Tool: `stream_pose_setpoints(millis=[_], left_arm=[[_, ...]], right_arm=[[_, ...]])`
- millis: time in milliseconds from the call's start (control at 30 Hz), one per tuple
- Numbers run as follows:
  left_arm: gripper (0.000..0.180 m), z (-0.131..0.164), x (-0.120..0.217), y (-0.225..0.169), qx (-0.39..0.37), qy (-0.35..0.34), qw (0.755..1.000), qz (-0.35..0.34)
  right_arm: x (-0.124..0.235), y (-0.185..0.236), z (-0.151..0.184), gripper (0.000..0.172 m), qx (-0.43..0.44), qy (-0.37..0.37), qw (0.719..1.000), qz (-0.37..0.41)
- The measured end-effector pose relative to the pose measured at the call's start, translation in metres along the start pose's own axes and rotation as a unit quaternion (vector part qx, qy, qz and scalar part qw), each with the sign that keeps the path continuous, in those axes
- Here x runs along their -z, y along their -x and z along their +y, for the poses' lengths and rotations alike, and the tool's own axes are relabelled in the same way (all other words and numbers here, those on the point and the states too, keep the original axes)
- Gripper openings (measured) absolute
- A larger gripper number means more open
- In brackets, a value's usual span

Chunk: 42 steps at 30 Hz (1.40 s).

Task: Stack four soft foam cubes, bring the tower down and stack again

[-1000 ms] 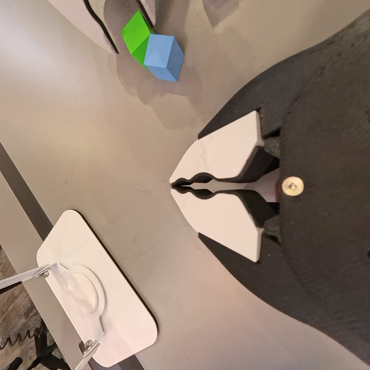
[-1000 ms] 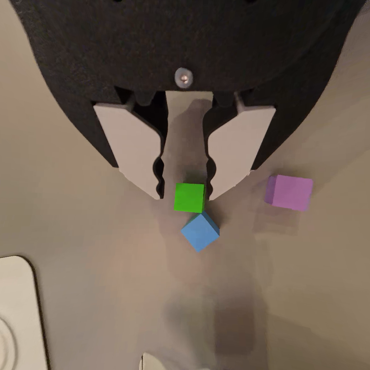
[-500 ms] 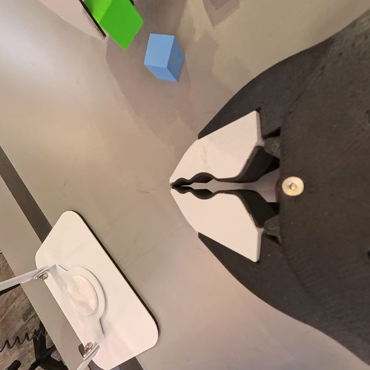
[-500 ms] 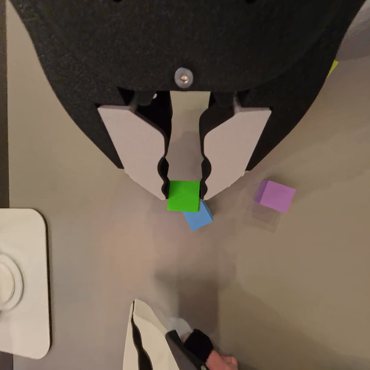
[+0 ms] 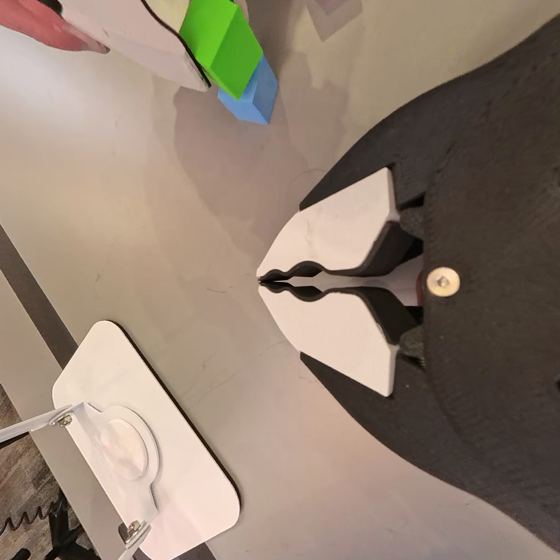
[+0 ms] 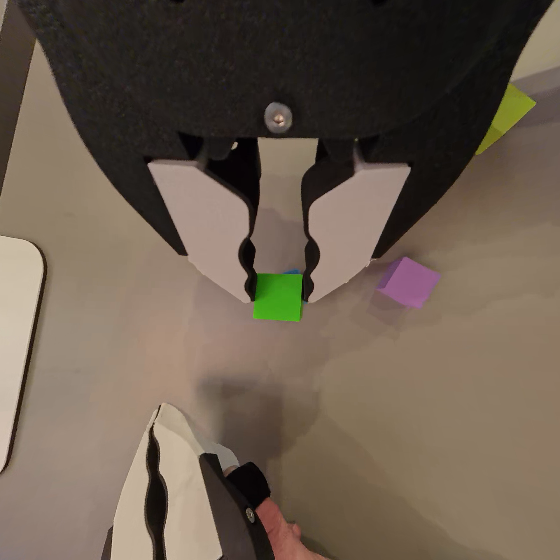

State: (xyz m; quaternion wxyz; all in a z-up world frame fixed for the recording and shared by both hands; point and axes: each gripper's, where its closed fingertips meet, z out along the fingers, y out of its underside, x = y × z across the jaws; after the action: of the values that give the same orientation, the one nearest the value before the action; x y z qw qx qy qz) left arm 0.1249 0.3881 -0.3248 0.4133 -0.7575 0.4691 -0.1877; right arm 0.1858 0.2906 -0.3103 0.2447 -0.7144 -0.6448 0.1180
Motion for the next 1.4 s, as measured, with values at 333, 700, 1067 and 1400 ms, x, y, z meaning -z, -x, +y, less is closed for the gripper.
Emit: stream_pose_setpoints(millis=[333,700,1067,1400], left_arm=[[0.0,0.0,-0.001,0.0,-0.003,0.002,1.0,-0.001],[0.0,0.0,-0.001,0.0,-0.002,0.002,1.0,0.001],[0.0,0.0,-0.001,0.0,0.0,0.002,1.0,0.003],[0.0,0.0,-0.001,0.0,-0.002,0.002,1.0,-0.001]], right_arm=[[-0.005,0.004,0.005,0.029,0.004,0.01,1.0,-0.019],[-0.007,0.004,0.007,0.028,0.014,0.002,0.999,-0.036],[0.035,0.01,-0.003,0.056,-0.029,-0.017,0.998,0.044],[0.014,0.073,0.009,0.051,-0.105,0.036,0.991,0.077]])
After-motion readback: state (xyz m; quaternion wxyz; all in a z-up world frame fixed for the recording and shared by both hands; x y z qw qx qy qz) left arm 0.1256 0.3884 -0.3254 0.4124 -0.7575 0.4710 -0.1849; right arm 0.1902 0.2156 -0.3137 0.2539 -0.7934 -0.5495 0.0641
